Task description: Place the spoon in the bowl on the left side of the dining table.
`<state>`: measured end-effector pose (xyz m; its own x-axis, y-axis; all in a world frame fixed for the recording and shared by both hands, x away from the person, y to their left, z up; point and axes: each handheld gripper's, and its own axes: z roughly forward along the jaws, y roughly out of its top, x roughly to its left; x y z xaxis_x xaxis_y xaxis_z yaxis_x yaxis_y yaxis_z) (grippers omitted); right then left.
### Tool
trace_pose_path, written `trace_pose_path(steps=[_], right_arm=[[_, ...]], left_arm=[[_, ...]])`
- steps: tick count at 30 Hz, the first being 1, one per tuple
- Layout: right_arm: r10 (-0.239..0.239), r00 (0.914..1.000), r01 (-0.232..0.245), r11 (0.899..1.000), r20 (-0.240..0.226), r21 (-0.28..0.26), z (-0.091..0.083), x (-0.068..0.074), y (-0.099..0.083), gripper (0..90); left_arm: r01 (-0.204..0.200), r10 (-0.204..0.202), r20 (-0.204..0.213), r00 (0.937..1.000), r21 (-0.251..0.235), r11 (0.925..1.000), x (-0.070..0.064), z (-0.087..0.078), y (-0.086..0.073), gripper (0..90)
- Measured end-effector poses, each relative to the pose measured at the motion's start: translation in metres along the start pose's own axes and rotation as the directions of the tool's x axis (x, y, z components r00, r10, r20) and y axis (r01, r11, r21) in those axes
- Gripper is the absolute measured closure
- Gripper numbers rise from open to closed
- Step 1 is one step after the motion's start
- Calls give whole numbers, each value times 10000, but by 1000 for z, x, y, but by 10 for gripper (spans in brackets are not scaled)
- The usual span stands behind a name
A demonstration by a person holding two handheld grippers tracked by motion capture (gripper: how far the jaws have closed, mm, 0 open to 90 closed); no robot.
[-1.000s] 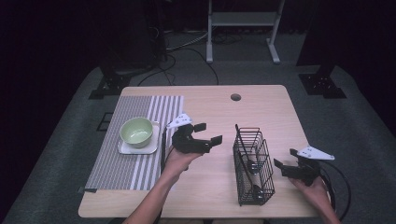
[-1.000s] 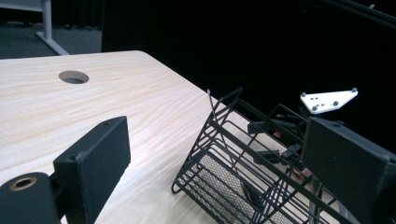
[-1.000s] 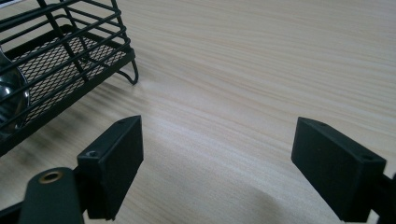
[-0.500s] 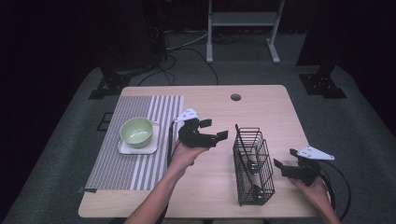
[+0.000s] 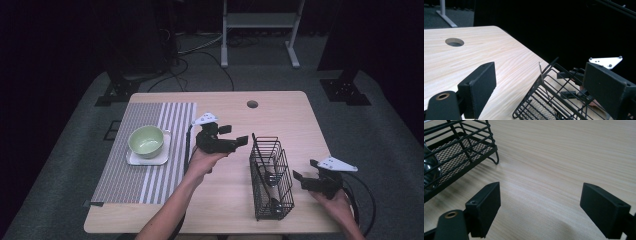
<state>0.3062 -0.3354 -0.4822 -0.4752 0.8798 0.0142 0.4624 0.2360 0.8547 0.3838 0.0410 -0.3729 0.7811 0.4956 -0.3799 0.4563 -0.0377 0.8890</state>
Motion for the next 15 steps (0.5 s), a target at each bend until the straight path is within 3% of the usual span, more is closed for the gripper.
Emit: trace_pose_path(steps=[15], right_arm=[[5,10000,-5,10000,-53,-17,0,0,0,157]], left_arm=[[167,-179,374,9991,309,9994,-4,26,4,181]])
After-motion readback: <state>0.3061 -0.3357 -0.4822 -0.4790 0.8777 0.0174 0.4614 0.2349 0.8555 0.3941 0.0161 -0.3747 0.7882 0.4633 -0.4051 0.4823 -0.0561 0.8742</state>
